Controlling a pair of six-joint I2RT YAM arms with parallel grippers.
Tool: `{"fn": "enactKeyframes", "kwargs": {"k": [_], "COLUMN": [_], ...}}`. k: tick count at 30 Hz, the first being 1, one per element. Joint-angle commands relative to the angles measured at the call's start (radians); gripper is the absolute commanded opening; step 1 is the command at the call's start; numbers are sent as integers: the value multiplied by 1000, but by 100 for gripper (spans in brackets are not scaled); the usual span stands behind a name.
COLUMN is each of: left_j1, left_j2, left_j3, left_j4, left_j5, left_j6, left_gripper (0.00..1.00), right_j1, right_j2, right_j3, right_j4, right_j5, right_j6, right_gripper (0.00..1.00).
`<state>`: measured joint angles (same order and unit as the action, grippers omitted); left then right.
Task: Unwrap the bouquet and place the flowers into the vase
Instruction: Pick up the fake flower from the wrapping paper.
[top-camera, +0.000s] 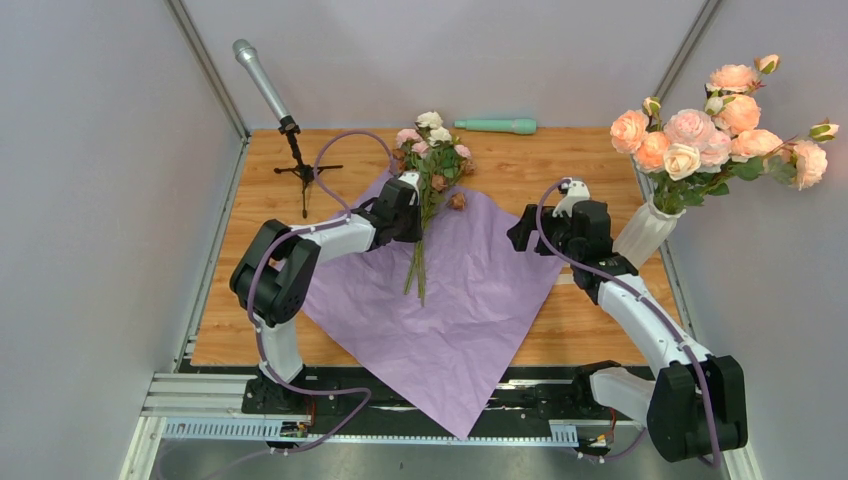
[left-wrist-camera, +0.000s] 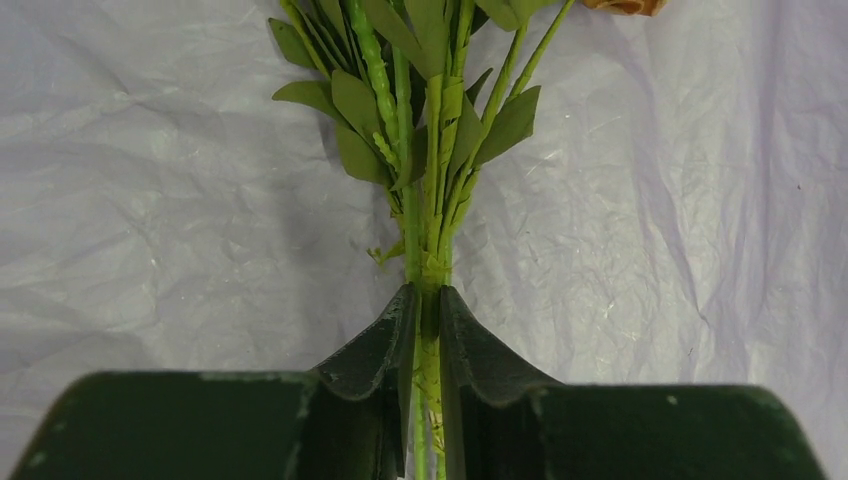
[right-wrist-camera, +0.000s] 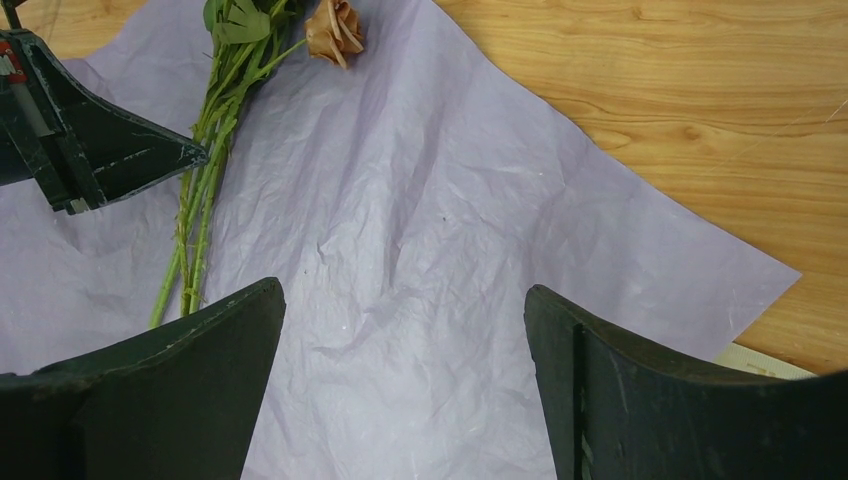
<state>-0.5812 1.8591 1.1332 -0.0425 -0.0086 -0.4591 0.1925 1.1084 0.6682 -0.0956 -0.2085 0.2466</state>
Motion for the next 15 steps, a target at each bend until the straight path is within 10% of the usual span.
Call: {"fn": "enactKeyframes", "kwargs": {"k": [1, 15], "left_j1": [-4, -4], "left_j2": [13, 2], "left_j3": [38, 26], "left_j4": [12, 50], "left_j5": [-16, 51], "left_j6": [18, -5], "left_gripper": [20, 0], "right_j1": [-9, -15], "right_j2": [-25, -30], "right_j3": [-2, -7], "right_j4": [36, 25], "right_j5": [-13, -8], "right_j6": [16, 14], "right_gripper": [91, 90]}}
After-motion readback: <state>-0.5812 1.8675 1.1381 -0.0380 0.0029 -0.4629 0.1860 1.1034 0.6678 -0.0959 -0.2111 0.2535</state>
